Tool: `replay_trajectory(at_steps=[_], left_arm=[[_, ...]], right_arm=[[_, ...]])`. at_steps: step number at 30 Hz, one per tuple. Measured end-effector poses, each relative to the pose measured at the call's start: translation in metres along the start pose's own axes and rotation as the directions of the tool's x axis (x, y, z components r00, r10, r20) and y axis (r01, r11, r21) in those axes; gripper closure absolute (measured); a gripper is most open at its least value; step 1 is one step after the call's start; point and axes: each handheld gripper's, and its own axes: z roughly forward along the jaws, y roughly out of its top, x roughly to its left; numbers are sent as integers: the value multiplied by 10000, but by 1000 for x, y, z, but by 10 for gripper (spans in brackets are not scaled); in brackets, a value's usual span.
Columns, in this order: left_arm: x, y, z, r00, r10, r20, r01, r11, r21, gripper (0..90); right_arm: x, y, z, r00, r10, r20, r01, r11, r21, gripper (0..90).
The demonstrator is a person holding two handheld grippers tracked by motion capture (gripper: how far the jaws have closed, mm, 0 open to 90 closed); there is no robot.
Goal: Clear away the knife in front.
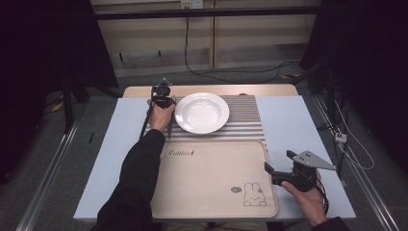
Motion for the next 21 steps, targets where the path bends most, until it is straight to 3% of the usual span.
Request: replay_trajectory(at_steps=[10,14,21], left_arm=[[0,-1,0,9998,-163,100,164,9999,-41,797],[1,-1,-2,10000,-7,-61,7,10000,-67,797],[1,0,-5,10000,-66,63,66,9999,-88,797]], right_arm=[[0,0,1,10000,9,24,-9,10000,9,65],[0,0,0,10000,-10,87,10,10000,11,65],[0,0,0,10000,-1,100,1,10000,12,65]])
